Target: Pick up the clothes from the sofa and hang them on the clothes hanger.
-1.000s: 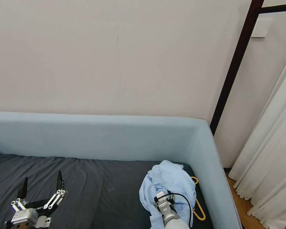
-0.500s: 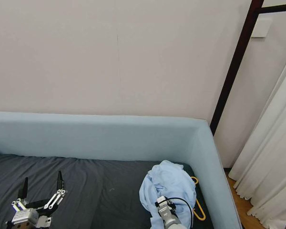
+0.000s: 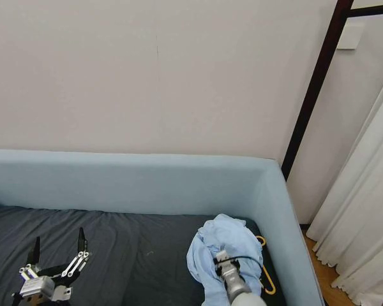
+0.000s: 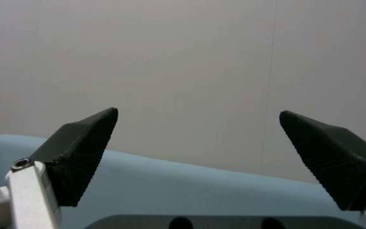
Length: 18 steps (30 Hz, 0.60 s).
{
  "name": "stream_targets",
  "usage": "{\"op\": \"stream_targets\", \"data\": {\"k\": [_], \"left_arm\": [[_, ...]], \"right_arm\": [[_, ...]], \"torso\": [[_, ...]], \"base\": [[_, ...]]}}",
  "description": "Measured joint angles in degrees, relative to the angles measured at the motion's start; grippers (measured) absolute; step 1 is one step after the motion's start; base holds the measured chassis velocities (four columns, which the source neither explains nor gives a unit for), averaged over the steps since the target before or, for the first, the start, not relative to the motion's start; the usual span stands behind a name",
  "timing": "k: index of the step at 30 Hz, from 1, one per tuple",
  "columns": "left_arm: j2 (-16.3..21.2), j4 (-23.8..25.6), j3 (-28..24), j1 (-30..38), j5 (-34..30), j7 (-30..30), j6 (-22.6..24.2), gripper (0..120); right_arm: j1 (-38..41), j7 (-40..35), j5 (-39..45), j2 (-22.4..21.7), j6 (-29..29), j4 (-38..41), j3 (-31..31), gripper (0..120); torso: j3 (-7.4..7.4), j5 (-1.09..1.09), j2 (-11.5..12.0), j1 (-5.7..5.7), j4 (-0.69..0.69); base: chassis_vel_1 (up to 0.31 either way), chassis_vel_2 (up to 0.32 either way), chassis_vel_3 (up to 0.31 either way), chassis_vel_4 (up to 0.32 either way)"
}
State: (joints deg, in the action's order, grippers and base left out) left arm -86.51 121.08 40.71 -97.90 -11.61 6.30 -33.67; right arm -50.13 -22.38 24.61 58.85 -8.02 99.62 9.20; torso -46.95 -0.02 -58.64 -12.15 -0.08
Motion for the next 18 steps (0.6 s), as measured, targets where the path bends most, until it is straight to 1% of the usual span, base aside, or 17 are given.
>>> {"op": "stream_targets", "data": {"k": [2,5,6,7,9,10,12,15,16,18], "left_arm": [[-0.08,-0.3,-0.48,0.34,-0.01,0.11,-0.37,100],[-0.31,-0.3,-1.28,0.6,-0.02,0.24,-0.76,100],[-0.31,-0.3,-1.28,0.6,-0.02,0.24,-0.76,100],[-0.37,-0.11,-1.49,0.69,-0.02,0.28,-0.81,100],[-0.37,0.45,-1.64,0.91,-0.03,0.32,-0.88,100],[-0.37,0.45,-1.64,0.91,-0.03,0.32,-0.88,100],[-0.24,0.93,-1.58,1.08,-0.31,0.37,-0.9,100],[0.3,1.47,-1.16,1.2,-1.04,0.38,-0.91,100],[0.3,1.47,-1.16,1.2,-1.04,0.38,-0.91,100],[0.8,1.61,-0.78,1.35,-1.46,0.43,-0.92,100]], "right_arm": [[4.96,2.42,7.71,-2.53,3.02,1.93,-0.99,0],[13.51,5.71,21.53,-5.72,6.72,2.98,-0.78,0],[13.51,5.71,21.53,-5.72,6.72,2.98,-0.78,0],[16.86,7.41,26.6,-6.74,8.05,2.76,-0.04,0],[22.28,10.14,32.79,-8.01,10.18,1.88,1.62,0],[22.28,10.14,32.79,-8.01,10.18,1.88,1.62,0],[28.56,12.95,37.77,-8.84,11.79,1.05,3.56,0],[36.83,15.81,42.61,-9.36,12.93,0.4,6.23,0],[36.83,15.81,42.61,-9.36,12.93,0.4,6.23,0],[42.46,16.92,45.4,-9.36,13.13,-0.29,8.3,0]], "torso": [[0.0,-0.01,0.01,0.0,0.01],[0.0,-0.03,0.0,0.0,0.02],[0.0,-0.03,0.0,0.0,0.02],[-0.01,-0.02,0.0,0.0,0.01],[0.0,0.0,0.0,0.0,0.01],[0.0,0.0,0.0,0.0,0.01],[-0.01,0.0,0.01,-0.01,0.0],[-0.01,-0.02,0.0,0.0,0.02],[-0.01,-0.02,0.0,0.0,0.02],[-0.01,-0.02,0.01,0.0,0.02]], "base": [[0.0,0.0,0.0,0.0],[0.0,0.0,0.0,0.0],[0.0,0.0,0.0,0.0],[0.0,0.0,0.0,0.0],[0.0,0.0,0.0,0.0],[0.0,0.0,0.0,0.0],[0.0,0.0,0.0,0.0],[0.0,0.0,0.0,0.0],[0.0,0.0,0.0,0.0],[0.0,0.0,0.0,0.0]]}}
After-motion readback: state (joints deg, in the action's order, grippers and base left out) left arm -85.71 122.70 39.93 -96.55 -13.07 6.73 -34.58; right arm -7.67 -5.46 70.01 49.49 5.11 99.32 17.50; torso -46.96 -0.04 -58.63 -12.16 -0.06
